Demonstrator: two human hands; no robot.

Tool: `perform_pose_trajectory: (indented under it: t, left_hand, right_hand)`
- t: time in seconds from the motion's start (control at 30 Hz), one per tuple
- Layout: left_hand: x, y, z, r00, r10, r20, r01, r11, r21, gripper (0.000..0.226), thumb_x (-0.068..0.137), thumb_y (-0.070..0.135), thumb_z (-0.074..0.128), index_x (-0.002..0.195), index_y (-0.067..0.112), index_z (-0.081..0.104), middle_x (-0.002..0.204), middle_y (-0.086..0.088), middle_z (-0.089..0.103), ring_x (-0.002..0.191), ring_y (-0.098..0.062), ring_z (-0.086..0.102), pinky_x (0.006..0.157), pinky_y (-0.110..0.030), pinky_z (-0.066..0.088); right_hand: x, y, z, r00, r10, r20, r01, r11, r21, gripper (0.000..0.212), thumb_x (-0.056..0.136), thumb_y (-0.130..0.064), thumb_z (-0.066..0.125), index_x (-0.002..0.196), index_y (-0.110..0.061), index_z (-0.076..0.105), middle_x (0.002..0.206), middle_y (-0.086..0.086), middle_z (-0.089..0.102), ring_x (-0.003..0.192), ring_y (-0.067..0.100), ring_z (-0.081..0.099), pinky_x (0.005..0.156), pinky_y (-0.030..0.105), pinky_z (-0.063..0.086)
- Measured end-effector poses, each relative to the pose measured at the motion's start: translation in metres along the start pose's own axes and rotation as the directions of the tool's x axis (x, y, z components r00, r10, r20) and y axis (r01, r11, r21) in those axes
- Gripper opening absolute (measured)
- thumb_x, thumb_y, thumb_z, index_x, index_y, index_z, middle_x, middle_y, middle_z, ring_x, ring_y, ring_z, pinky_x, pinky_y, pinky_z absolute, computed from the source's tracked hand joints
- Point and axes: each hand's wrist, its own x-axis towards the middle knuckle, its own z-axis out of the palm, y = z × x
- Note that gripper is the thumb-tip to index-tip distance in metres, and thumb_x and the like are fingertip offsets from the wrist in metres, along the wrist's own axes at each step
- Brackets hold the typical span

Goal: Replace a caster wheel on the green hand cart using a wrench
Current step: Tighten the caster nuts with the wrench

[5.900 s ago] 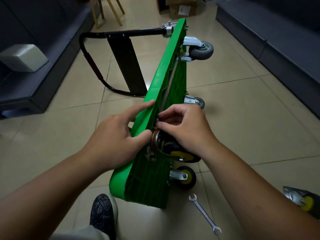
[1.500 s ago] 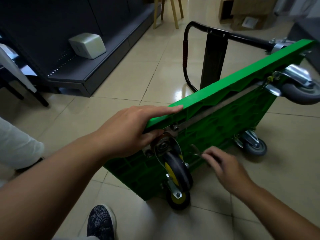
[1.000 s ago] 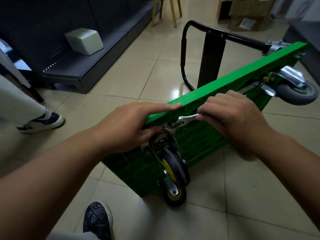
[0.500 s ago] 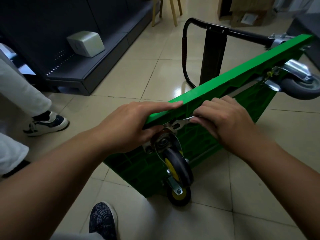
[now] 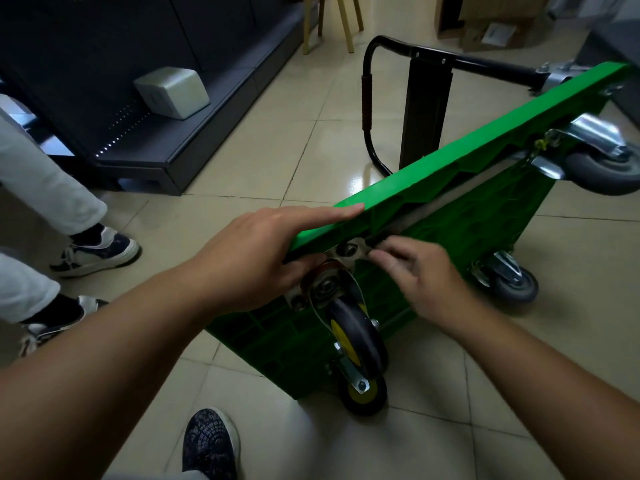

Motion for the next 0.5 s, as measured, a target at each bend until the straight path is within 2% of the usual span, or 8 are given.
perform_pose_trajectory:
  t: [0.07, 0.13, 0.23, 0.3, 0.37, 0.4, 0.43, 0.5]
  left_hand:
    - [0.000, 0.000, 0.000, 1.000, 0.004, 0.002, -0.004, 1.000, 0.006, 0.078, 0.093, 0.033, 0.068, 0.146, 0.073, 0.026, 0.147, 0.025, 0.053, 0.105, -0.021, 0.070, 0.089, -0.047, 0.059]
    - [0.000, -0.001, 0.001, 1.000, 0.008, -0.008, -0.008, 1.000, 0.014, 0.078, 0.094, 0.031, 0.069, 0.146, 0.071, 0.027, 0.147, 0.025, 0.053, 0.106, -0.020, 0.070, 0.089, -0.047, 0.059]
    - [0.000, -0.001, 0.001, 1.000, 0.014, -0.014, -0.014, 1.000, 0.014, 0.078, 0.094, 0.030, 0.070, 0.147, 0.070, 0.029, 0.146, 0.023, 0.055, 0.107, -0.021, 0.070, 0.088, -0.047, 0.059]
    - [0.000, 0.000, 0.001, 1.000, 0.015, -0.016, -0.015, 1.000, 0.014, 0.078, 0.094, 0.030, 0.070, 0.147, 0.069, 0.029, 0.147, 0.021, 0.055, 0.111, -0.019, 0.068, 0.090, -0.048, 0.058]
    - [0.000, 0.000, 0.000, 1.000, 0.008, -0.011, -0.008, 1.000, 0.009, 0.077, 0.094, 0.031, 0.070, 0.147, 0.069, 0.029, 0.149, 0.019, 0.054, 0.113, -0.018, 0.067, 0.094, -0.048, 0.057]
    - [0.000, 0.000, 0.000, 1.000, 0.002, -0.004, -0.002, 1.000, 0.001, 0.077, 0.094, 0.031, 0.070, 0.147, 0.069, 0.029, 0.150, 0.019, 0.053, 0.112, -0.020, 0.068, 0.094, -0.048, 0.056]
    - [0.000, -0.001, 0.000, 1.000, -0.002, 0.002, 0.002, 1.000, -0.006, 0.076, 0.095, 0.032, 0.070, 0.147, 0.069, 0.029, 0.151, 0.019, 0.053, 0.111, -0.022, 0.069, 0.095, -0.048, 0.056]
    - [0.000, -0.001, 0.000, 1.000, -0.004, 0.010, 0.004, 1.000, -0.009, 0.075, 0.095, 0.033, 0.070, 0.147, 0.069, 0.030, 0.152, 0.020, 0.051, 0.107, -0.026, 0.070, 0.094, -0.049, 0.056]
  right_hand:
    - [-0.010, 0.000, 0.025, 0.996, 0.091, -0.012, -0.086, 0.974, 0.208, 0.020, 0.099, -0.015, 0.061, 0.083, -0.024, 0.070, 0.073, -0.010, 0.069, 0.069, -0.004, 0.060, 0.065, 0.019, 0.045]
    - [-0.015, 0.001, 0.042, 0.992, 0.119, -0.050, -0.096, 0.939, 0.330, 0.026, 0.101, -0.014, 0.059, 0.083, -0.028, 0.069, 0.072, -0.019, 0.070, 0.069, -0.007, 0.062, 0.064, 0.010, 0.044]
    - [-0.016, 0.003, 0.047, 0.986, 0.122, -0.110, -0.068, 0.911, 0.406, 0.021, 0.100, -0.019, 0.060, 0.083, -0.024, 0.072, 0.077, -0.012, 0.072, 0.074, 0.000, 0.066, 0.066, 0.013, 0.046]
    - [-0.022, 0.011, 0.044, 0.985, 0.140, -0.104, -0.091, 0.921, 0.379, 0.022, 0.100, -0.025, 0.060, 0.082, -0.020, 0.070, 0.075, -0.003, 0.069, 0.071, 0.010, 0.064, 0.064, 0.020, 0.047]
    - [-0.036, 0.028, 0.037, 0.985, 0.162, -0.058, -0.143, 0.959, 0.246, 0.023, 0.100, -0.026, 0.061, 0.078, -0.022, 0.065, 0.071, 0.000, 0.062, 0.067, 0.017, 0.058, 0.062, 0.029, 0.045]
    - [-0.044, 0.040, 0.029, 0.984, 0.178, 0.004, -0.177, 0.977, 0.115, 0.022, 0.099, -0.027, 0.062, 0.077, -0.024, 0.063, 0.070, 0.000, 0.059, 0.066, 0.017, 0.056, 0.062, 0.032, 0.045]
    - [-0.052, 0.052, 0.018, 0.971, 0.218, 0.097, -0.210, 0.974, -0.091, 0.022, 0.098, -0.032, 0.063, 0.077, -0.025, 0.062, 0.070, -0.001, 0.059, 0.067, 0.018, 0.055, 0.064, 0.035, 0.045]
    - [-0.060, 0.066, -0.008, 0.905, 0.367, 0.214, -0.199, 0.812, -0.549, 0.028, 0.097, -0.046, 0.061, 0.083, -0.022, 0.065, 0.077, 0.000, 0.065, 0.078, 0.023, 0.060, 0.070, 0.036, 0.046]
